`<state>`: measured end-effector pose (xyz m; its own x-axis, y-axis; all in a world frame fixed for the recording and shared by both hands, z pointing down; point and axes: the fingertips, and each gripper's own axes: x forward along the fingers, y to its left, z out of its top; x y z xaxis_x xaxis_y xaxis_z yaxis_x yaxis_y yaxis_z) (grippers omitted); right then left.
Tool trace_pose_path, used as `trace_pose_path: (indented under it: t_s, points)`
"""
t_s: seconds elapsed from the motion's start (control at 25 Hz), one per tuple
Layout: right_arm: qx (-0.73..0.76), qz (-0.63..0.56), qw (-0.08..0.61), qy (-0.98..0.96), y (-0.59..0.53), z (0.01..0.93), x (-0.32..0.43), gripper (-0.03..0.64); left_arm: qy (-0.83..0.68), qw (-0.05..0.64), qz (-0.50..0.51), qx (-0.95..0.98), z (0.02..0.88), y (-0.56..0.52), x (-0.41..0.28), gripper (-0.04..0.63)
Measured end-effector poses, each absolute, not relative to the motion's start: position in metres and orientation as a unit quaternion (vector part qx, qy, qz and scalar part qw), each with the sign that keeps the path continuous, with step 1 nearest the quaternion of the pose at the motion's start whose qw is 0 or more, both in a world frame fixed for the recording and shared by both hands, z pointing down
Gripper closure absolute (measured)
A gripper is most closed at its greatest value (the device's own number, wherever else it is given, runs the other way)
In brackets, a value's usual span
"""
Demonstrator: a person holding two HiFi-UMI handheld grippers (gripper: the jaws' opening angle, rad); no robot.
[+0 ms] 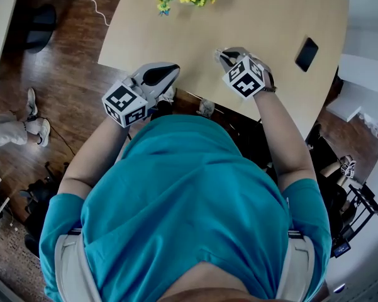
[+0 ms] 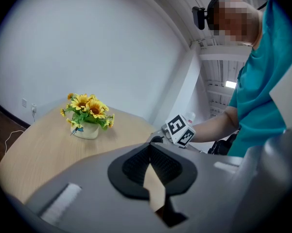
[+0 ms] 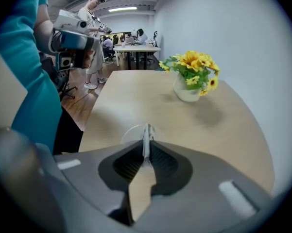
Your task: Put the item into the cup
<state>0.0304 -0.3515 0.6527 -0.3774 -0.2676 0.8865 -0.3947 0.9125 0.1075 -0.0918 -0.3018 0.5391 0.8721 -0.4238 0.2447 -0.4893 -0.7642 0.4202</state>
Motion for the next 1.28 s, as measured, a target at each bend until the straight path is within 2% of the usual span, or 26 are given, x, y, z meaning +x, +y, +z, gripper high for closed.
trace_pose_path:
  t_s: [0.48, 0.84, 1.08, 1.28]
  points:
    - [0.154, 0.05, 0.585, -0.795, -0.351, 0.663, 0.027, 0.578, -0.247, 0.243, 0.064, 0.936, 0.538, -0.309, -0.094, 0.592]
    - [0.164, 0.061, 0.585, -0.792, -0.355, 0.664, 0.026, 0.575, -0.24, 0.245, 0.062, 0.937, 0.538, -0.311, -0.096, 0.592]
    - [0.202, 0.075, 0.56, -0.8, -0.356, 0.651, 0.025, 0.479, -0.231, 0.24, 0.059, 0.941, 0.531, -0.311, -0.106, 0.592]
    - [0.24, 0.07, 0.532, -0.809, -0.359, 0.628, 0.024, 0.465, -0.219, 0.238, 0.055, 0.945, 0.526, -0.31, -0.119, 0.592]
